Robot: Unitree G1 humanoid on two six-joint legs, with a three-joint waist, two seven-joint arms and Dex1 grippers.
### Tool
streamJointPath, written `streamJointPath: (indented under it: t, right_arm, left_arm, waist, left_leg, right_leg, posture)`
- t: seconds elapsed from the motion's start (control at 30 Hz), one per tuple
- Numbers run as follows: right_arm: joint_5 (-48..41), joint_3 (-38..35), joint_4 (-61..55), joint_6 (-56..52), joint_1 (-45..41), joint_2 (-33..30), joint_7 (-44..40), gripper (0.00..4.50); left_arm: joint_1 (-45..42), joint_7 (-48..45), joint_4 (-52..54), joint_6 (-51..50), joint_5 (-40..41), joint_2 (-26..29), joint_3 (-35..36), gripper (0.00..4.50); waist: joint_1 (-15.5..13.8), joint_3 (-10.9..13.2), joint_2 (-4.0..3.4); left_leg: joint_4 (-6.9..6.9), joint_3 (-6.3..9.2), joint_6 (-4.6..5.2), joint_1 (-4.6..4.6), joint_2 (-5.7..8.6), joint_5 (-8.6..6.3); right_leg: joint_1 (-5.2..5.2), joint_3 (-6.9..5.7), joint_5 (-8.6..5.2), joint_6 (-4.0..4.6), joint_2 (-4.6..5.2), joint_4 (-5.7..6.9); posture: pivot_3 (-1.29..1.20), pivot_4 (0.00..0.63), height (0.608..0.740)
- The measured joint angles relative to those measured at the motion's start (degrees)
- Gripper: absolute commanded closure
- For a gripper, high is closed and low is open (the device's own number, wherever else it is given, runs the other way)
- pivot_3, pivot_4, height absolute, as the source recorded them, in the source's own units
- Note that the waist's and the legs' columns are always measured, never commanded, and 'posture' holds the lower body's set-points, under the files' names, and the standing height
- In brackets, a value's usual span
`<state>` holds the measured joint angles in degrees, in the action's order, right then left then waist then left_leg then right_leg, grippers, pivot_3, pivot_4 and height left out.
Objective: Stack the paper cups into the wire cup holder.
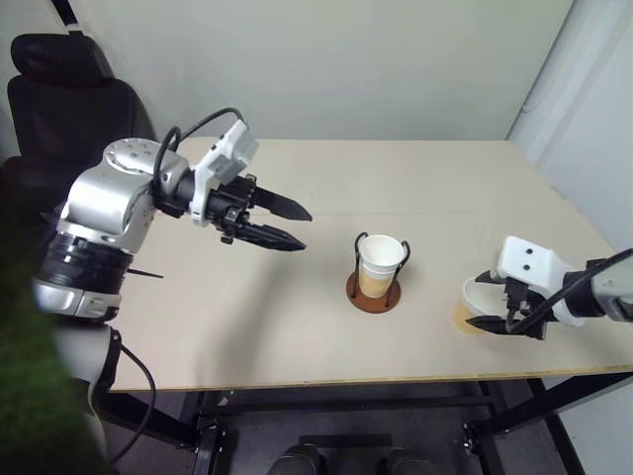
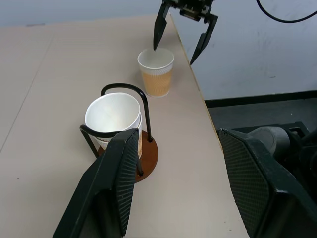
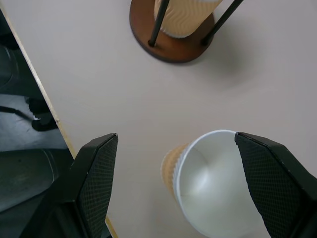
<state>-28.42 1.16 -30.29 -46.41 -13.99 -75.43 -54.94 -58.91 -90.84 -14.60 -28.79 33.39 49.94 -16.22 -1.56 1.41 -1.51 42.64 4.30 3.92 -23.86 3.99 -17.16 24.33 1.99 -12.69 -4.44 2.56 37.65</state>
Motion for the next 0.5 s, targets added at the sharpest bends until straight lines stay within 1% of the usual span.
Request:
streamJointPath:
  t: [0.37,0.5]
  right_arm:
    - [5.93,2.70,4.20,3.24,0.44,0.51,-3.05,0.67]
    - [7.29,4.56,4.54,3.22,-0.48,1.71,-3.54,0.67]
  left_arm:
    - [0.81,0.00,0.70,-0.31,-0.82,0.10,0.50,1.73]
    - [1.33,0.00,0.93,-0.30,-1.05,0.09,0.50,1.73]
  waist:
    - [-0.01,0.00,0.00]
    - [0.01,0.00,0.01]
  left_leg:
    - [-0.18,0.03,-0.01,0.00,-0.01,0.00]
    - [-0.34,0.02,-0.01,0.01,-0.02,0.00]
  right_leg:
    - [-0.12,-0.02,0.07,0.03,0.00,-0.42]
    - [-0.13,-0.02,0.09,0.03,0.00,-0.59]
  posture:
    - [0.00,0.000,0.740]
    - [0.00,0.000,0.740]
